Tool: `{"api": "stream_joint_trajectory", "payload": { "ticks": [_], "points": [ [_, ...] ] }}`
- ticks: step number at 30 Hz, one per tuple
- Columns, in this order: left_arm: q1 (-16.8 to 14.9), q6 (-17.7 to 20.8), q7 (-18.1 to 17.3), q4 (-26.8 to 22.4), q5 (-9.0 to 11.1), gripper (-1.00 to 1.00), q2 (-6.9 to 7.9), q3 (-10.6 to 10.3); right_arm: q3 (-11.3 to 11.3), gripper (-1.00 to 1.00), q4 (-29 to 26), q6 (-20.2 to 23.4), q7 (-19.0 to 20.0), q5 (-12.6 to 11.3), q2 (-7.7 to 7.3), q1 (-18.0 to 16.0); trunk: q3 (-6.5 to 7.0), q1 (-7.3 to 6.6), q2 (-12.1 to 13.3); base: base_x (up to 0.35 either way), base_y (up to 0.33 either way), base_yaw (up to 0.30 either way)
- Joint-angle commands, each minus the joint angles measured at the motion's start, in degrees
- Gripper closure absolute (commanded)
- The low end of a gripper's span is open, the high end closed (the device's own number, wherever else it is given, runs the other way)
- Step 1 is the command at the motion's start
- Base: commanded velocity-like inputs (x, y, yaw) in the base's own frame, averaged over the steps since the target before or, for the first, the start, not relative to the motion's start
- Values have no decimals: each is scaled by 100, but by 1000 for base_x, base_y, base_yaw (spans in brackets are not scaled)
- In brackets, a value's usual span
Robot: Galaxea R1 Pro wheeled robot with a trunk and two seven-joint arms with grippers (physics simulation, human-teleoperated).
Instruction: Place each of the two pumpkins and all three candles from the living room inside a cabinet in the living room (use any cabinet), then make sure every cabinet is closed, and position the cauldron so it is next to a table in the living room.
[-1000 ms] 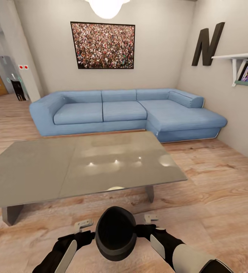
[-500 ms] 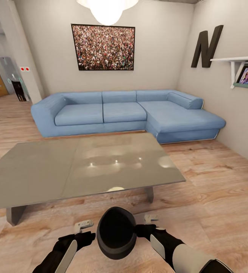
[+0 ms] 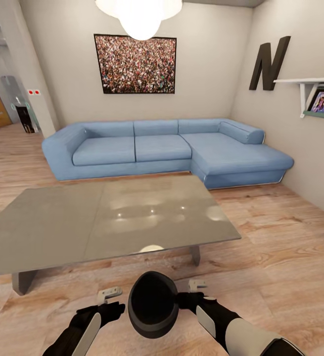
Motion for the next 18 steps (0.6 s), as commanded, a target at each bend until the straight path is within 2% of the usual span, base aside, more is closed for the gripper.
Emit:
{"api": "stream_joint_trajectory", "payload": {
  "ticks": [1,18],
  "points": [
    [-2,12,51,-7,60,-100,1,-10,20,-100,-2,-30,6,-27,-2,-3,14,-23,39,0,0,0],
    [-2,14,51,1,52,-100,-21,-10,20,-100,14,-93,-2,-27,-3,-3,319,-397,721,0,0,0]
  ]
}}
